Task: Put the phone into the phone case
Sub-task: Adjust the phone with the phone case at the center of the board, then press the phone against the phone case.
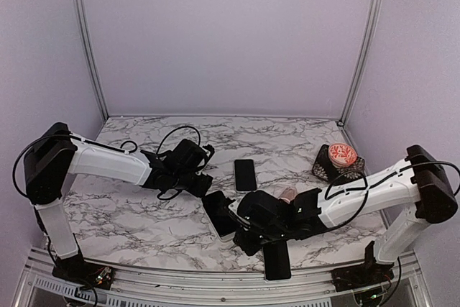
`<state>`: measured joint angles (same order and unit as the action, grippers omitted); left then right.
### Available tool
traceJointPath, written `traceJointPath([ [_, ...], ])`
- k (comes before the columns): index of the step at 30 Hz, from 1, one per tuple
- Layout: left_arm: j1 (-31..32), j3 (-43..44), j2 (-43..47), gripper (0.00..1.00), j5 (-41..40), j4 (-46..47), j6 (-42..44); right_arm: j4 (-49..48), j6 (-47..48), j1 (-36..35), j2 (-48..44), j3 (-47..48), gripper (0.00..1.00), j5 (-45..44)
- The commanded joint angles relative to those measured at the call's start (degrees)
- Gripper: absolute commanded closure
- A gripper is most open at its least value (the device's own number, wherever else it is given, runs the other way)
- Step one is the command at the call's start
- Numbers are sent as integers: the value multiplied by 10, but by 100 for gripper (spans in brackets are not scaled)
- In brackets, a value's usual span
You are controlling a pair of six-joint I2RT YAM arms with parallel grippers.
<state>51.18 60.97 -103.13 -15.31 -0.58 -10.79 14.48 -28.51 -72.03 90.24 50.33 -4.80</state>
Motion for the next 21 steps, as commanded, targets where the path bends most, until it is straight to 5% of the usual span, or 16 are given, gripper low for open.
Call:
traceJointPath([
  [1,-7,31,-44,38,13,-53,41,20,-66,-21,39,6,91,-13],
  [21,-1,0,-51,40,85,-29,84,25,-70,-8,131,65,94,-102],
])
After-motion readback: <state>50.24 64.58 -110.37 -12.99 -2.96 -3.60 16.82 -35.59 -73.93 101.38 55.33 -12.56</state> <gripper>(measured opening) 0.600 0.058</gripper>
